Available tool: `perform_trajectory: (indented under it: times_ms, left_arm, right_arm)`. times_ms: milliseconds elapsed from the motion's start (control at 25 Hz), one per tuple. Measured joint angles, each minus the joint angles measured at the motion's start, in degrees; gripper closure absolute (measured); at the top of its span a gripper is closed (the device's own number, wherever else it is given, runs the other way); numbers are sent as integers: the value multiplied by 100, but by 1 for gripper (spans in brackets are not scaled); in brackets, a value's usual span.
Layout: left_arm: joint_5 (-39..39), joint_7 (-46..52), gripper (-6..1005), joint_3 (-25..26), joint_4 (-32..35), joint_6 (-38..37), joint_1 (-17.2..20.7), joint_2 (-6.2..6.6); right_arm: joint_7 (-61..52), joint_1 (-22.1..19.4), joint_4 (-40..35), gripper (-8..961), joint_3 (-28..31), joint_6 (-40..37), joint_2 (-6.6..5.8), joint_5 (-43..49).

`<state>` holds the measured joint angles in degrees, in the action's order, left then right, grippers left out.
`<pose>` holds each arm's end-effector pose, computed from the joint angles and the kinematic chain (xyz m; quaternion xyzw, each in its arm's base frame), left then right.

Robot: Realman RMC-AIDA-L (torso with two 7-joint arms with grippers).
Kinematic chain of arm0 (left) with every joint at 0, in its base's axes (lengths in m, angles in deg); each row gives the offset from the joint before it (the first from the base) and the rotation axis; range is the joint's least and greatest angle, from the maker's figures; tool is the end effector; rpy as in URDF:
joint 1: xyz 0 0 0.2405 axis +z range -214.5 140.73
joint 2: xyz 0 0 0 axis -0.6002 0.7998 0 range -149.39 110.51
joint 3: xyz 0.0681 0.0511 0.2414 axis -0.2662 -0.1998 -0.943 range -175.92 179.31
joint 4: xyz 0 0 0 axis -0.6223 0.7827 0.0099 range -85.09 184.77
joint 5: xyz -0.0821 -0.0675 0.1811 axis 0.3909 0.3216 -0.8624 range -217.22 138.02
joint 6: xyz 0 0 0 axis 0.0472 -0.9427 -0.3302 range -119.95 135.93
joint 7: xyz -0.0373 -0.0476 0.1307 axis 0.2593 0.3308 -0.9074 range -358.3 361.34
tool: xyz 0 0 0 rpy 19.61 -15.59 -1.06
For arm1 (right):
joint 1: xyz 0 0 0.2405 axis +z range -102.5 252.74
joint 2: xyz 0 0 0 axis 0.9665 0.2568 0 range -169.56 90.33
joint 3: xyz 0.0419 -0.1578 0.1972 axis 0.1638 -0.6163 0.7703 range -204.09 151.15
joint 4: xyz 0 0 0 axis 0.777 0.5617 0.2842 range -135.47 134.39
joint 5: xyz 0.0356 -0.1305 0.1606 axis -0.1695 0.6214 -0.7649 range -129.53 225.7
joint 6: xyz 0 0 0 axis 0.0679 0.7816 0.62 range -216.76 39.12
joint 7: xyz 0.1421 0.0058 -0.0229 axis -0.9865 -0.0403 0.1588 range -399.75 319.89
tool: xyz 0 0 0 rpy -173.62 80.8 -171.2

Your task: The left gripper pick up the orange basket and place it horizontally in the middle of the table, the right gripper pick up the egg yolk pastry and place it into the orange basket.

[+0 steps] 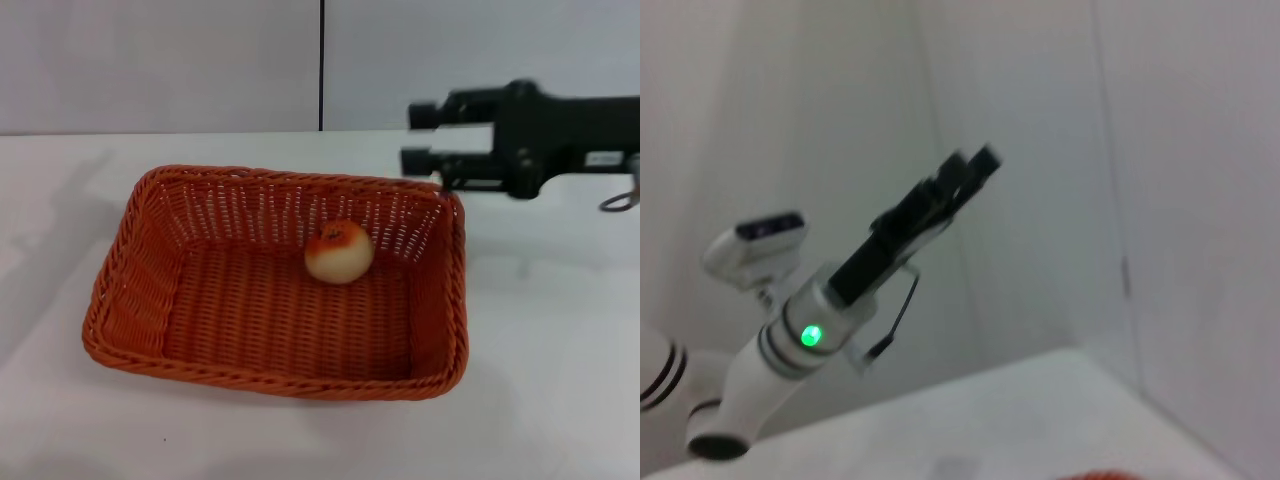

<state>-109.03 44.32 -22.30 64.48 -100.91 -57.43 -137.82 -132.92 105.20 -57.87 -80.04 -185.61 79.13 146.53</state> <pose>-0.2902 0.2712 0.0741 -0.6801 -0.0717 -0.5690 0.4567 0.1736 0.3381 0.0376 -0.9454 0.1153 0.2980 0.0643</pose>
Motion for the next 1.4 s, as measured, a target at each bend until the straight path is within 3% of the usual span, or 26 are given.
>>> perform_trajectory:
  times_ms: [240,320,440,480,520,560,760,960,1400]
  left_arm:
    - [10,0,304,42,3,-10,48,3]
    - [27,0,304,61,4,-3,62,8]
    - [61,-1,304,62,4,7,71,9]
    - [74,-11,304,62,4,12,76,9]
    - [87,-29,304,62,4,18,80,9]
    - [97,-42,304,62,4,25,82,9]
    - [164,-94,324,72,-15,66,86,9]
    - [192,-283,324,186,-130,142,91,10]
    - [201,-621,324,613,-334,239,102,11]
  right_arm:
    - [1659,-572,515,379,353,128,10,-1311]
    - [3328,-832,1646,379,840,365,16,-2527]
    - [3801,-869,1996,379,972,377,11,-2871]
    - [4647,-924,2620,379,1217,363,7,-3464]
    - [4647,-924,2620,379,1217,363,7,-3464]
    - [5445,-974,3153,379,1397,330,11,-4081]
    - [6414,-1069,3983,379,1470,199,18,-5444]
    - [6497,-1158,4239,379,1480,174,18,-6252]
    - [6513,-1187,4397,379,1864,171,13,-6441]
